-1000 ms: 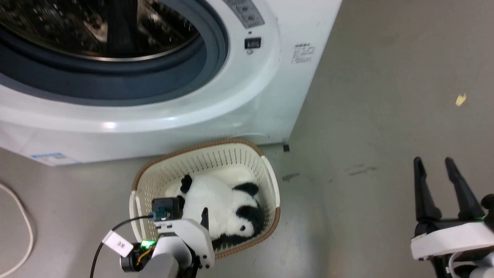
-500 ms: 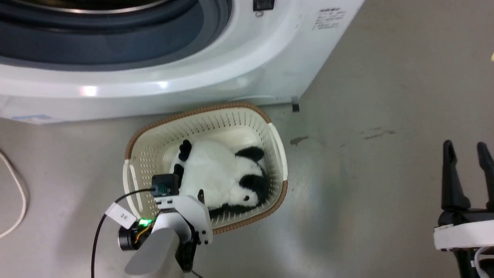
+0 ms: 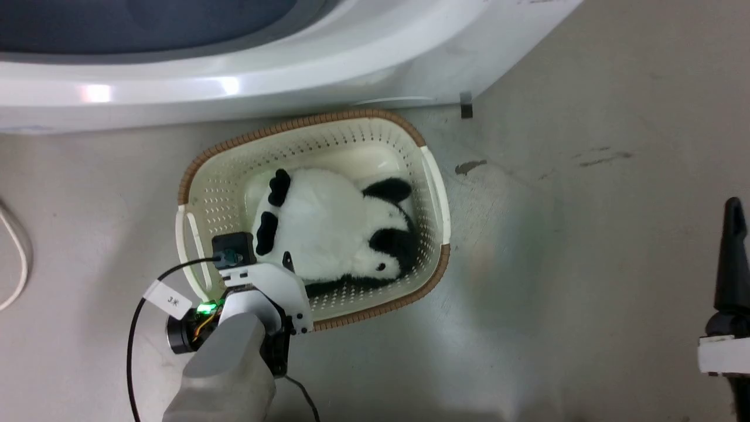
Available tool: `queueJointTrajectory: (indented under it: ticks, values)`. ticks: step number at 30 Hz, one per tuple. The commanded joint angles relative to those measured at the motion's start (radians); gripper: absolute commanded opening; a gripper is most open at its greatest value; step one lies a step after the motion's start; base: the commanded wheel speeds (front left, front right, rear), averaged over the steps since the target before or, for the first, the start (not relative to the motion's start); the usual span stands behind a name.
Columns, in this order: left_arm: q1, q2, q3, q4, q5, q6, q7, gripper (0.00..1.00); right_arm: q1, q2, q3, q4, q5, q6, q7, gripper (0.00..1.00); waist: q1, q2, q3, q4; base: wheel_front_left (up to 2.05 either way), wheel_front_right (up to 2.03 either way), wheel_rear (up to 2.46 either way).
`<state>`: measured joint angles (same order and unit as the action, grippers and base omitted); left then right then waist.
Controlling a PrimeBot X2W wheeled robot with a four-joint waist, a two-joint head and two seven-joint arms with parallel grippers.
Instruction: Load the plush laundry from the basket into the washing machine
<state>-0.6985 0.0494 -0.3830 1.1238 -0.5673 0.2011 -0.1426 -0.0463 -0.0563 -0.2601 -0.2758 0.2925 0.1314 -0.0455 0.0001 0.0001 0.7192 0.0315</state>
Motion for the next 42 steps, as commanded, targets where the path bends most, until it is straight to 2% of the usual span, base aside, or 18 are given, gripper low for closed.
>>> queueJointTrajectory:
  ticks: [1, 7, 13, 32, 42]
  values:
    - [-0.033, 0.001, -0.014, 0.027, -0.021, 0.008, -0.008, 1.0, -0.005, -0.006, -0.01, -0.016, 0.013, -0.001, 0.002, 1.0, -0.0001, -0.0001, 0.024, 0.005, 0.0, 0.0, 0.0]
    - [-0.092, 0.001, -0.056, 0.079, -0.072, 0.015, -0.01, 1.0, -0.006, -0.009, -0.028, -0.05, 0.027, -0.001, 0.008, 1.0, -0.0001, -0.0001, 0.078, 0.012, 0.0, 0.0, 0.0]
    - [-0.113, 0.001, -0.078, 0.083, -0.1, -0.005, 0.006, 1.0, -0.005, -0.012, -0.032, -0.059, 0.032, -0.001, 0.011, 1.0, -0.0001, -0.0001, 0.094, 0.005, 0.0, 0.0, 0.0]
    - [-0.154, 0.001, -0.173, 0.024, -0.231, -0.164, 0.037, 1.0, -0.016, -0.007, -0.025, -0.037, 0.044, -0.001, -0.011, 1.0, -0.0001, -0.0001, 0.139, -0.024, 0.0, 0.0, 0.0]
    - [-0.193, 0.001, -0.223, 0.034, -0.29, -0.149, 0.054, 1.0, -0.02, -0.007, -0.032, -0.043, 0.049, -0.001, -0.022, 1.0, -0.0001, -0.0001, 0.164, -0.045, 0.0, 0.0, 0.0]
